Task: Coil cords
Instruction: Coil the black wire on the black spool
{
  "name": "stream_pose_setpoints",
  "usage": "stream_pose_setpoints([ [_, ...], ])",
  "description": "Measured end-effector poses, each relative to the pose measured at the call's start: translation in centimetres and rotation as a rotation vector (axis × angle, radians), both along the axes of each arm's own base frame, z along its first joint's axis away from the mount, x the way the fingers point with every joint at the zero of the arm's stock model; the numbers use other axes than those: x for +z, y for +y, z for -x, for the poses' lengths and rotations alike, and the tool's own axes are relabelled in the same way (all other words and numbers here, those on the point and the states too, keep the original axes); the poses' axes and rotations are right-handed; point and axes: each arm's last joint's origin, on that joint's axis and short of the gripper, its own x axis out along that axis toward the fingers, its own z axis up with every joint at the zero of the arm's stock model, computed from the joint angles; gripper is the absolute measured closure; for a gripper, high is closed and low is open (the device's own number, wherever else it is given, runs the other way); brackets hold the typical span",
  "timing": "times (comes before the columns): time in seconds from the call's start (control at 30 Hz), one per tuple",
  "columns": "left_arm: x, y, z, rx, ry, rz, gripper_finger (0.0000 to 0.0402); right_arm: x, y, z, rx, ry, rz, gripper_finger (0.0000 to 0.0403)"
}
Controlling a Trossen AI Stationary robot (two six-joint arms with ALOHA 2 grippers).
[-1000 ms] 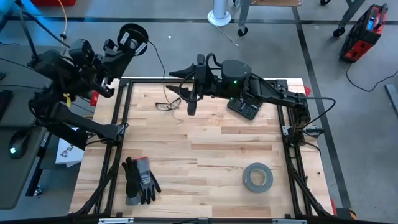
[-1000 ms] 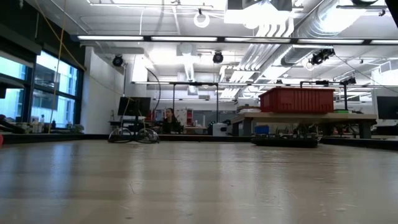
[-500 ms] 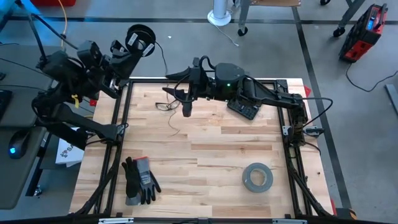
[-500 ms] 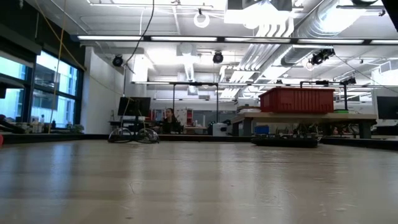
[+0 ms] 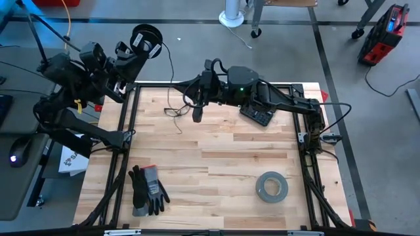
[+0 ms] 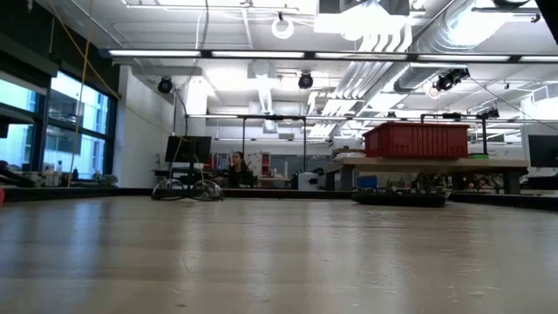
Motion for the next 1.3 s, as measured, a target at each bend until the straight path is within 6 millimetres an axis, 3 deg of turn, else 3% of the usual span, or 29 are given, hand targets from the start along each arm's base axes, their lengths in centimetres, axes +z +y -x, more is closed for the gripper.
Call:
stream_pose_setpoints([
  [0.13,0.0,0.0,0.0,0.005,-0.002,-0.007,0.0401,0.1,0.2,0.0,0.046,-0.012,-0.001,0.0371],
  [0.37,0.1,0.0,0.0,0.008,-0.003,-0.011,0.0401,0.1,0.5,0.0,0.058,-0.006,0.038,0.0281],
  [0.47,0.1,0.0,0.0,0.008,-0.003,-0.011,0.0401,0.1,0.4,0.0,0.019,-0.002,0.053,0.0261],
  [0.87,0.1,0.0,0.0,0.017,0.002,-0.028,0.0401,-0.2,0.9,0.0,0.097,0.036,0.076,0.0256],
  [1.13,0.1,0.0,0.0,0.003,-0.005,-0.004,0.0401,-0.1,-0.2,0.0,-0.025,0.03,0.102,0.0256],
  [1.3,0.0,0.0,0.0,-0.001,-0.007,0.002,0.0401,0.1,-0.5,0.1,-0.015,0.008,0.091,0.0257],
])
